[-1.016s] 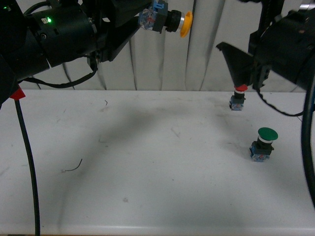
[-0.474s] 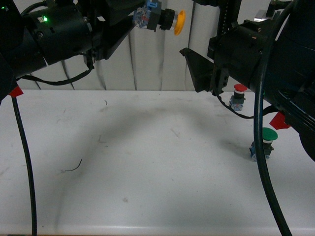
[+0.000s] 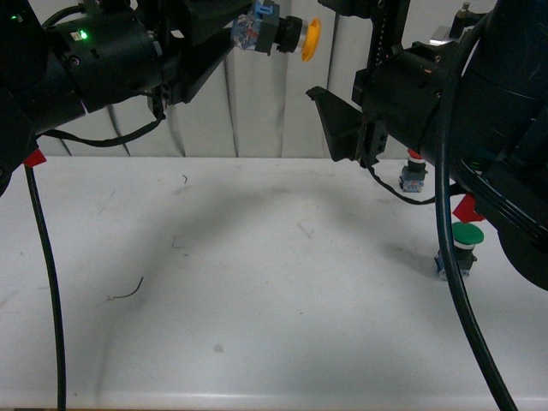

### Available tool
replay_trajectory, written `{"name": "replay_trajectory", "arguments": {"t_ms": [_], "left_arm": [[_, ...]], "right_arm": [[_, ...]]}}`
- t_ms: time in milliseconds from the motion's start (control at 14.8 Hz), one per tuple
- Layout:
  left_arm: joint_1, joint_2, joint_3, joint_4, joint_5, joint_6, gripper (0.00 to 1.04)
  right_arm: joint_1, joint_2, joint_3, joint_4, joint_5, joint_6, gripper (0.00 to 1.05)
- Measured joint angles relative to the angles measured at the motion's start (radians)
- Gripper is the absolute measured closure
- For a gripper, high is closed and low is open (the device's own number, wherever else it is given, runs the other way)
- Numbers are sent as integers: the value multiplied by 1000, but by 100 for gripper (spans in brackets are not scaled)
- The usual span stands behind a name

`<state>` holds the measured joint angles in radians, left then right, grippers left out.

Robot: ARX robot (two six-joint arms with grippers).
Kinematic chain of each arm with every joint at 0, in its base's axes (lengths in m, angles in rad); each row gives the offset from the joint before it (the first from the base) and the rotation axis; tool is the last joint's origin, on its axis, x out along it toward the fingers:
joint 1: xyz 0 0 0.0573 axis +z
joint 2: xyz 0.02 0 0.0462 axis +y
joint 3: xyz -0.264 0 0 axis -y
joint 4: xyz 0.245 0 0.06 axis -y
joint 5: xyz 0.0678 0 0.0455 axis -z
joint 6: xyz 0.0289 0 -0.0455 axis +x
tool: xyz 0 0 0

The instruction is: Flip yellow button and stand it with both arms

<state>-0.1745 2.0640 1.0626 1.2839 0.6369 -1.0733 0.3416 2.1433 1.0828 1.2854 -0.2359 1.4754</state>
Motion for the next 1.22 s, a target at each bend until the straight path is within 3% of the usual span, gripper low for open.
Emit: {"name": "replay_trajectory", "arguments": {"t_ms": [271, 406, 542, 745, 813, 1084, 1152, 1219], "left_arm": [[2, 12, 3, -1, 10, -1, 75], [6, 12, 6, 0, 14, -2, 75], [16, 21, 13, 2, 28, -30, 75], [18, 23, 17, 1, 32, -34, 75], [21, 23, 17, 0, 35, -37, 70], [63, 22, 14, 2, 42, -37, 28], [85, 11, -3, 2, 41, -34, 13], [111, -13, -25, 1, 40, -16, 6]], "right_arm": [[19, 32, 67, 1, -3, 11, 7], [29, 35, 72, 1, -5, 14, 22], [45, 50, 82, 2, -4, 25, 69], [38, 50, 82, 3, -8, 29, 69], [37, 50, 82, 3, -12, 29, 69], [24, 50, 78, -2, -19, 24, 70], [17, 50, 74, -2, -19, 24, 70], [16, 50, 69, -2, -19, 23, 70]]}}
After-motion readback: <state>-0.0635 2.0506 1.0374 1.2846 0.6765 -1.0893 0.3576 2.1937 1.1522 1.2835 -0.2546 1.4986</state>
